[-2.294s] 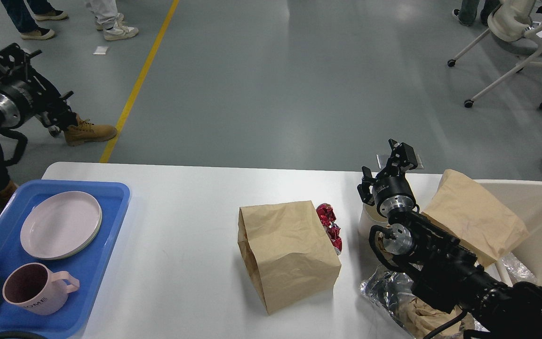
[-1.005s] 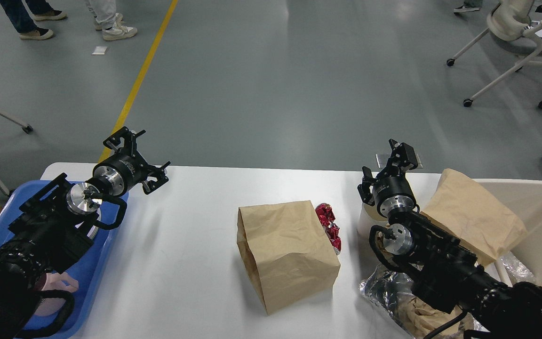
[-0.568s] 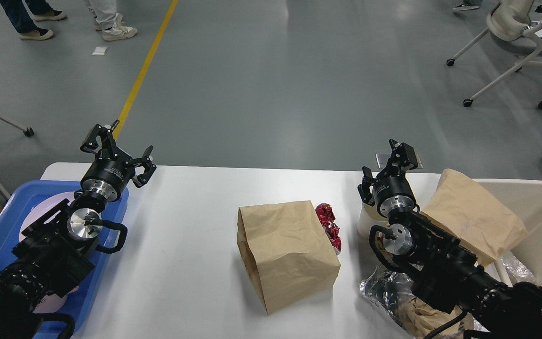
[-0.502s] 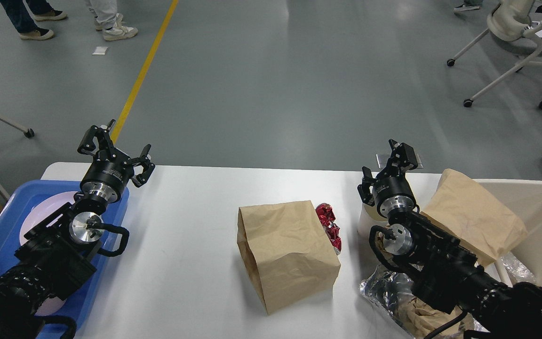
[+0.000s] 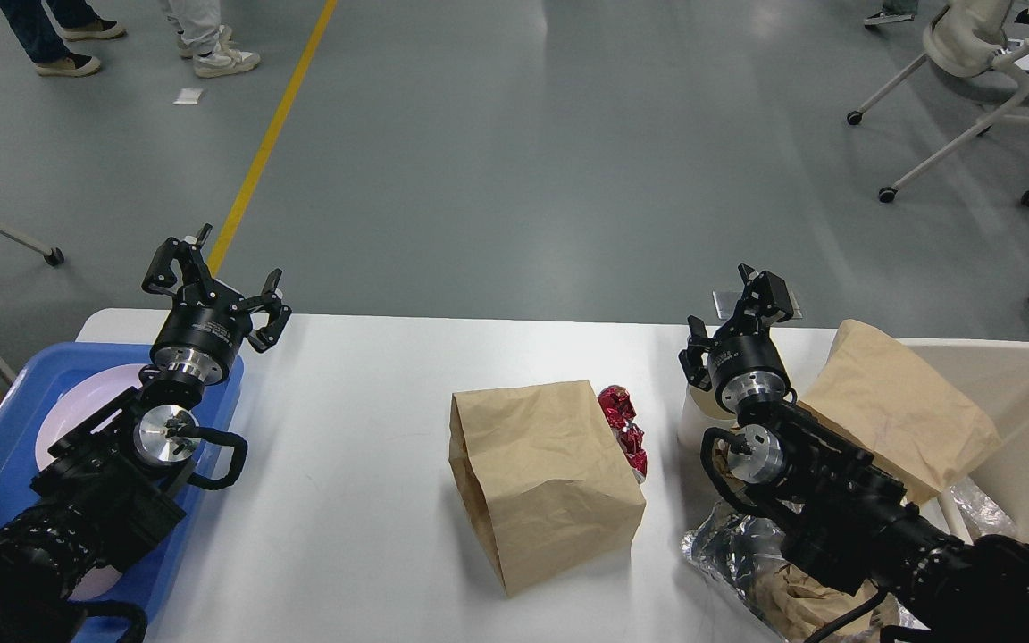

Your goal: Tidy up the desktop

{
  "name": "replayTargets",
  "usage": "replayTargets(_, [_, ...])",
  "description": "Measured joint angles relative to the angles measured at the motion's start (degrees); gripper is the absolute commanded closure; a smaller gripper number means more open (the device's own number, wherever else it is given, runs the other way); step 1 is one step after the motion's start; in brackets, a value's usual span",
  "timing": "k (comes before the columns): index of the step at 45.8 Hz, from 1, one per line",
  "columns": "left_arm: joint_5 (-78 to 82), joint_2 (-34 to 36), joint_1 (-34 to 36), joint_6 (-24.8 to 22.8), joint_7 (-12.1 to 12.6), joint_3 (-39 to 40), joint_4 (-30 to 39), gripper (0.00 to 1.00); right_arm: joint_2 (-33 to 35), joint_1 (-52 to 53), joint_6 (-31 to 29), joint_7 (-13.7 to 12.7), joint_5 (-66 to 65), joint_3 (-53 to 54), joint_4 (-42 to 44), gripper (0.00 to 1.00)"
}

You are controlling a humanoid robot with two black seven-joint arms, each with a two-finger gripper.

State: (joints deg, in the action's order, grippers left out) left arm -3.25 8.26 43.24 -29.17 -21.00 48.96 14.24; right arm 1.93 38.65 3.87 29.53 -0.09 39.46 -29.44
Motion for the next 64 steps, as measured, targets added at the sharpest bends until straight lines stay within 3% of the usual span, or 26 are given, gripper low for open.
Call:
replayTargets(28, [0.00,0.00,0.00,0.00,0.00,0.00,-0.01,0.03,0.39,0.93,-0.21,-0.66,0.01,0.35,-0.56,0.00])
replayTargets(47, [0.00,0.00,0.00,0.00,0.00,0.00,-0.01,0.03,15.95,4.75,-0.06,-0.69,0.00,4.31,0.10,0.00])
replayTargets(64, [0.00,0.00,0.00,0.00,0.00,0.00,-0.01,0.03,17.81,3.80,0.17,-0.15,0.01,3.66,0.19,0.00])
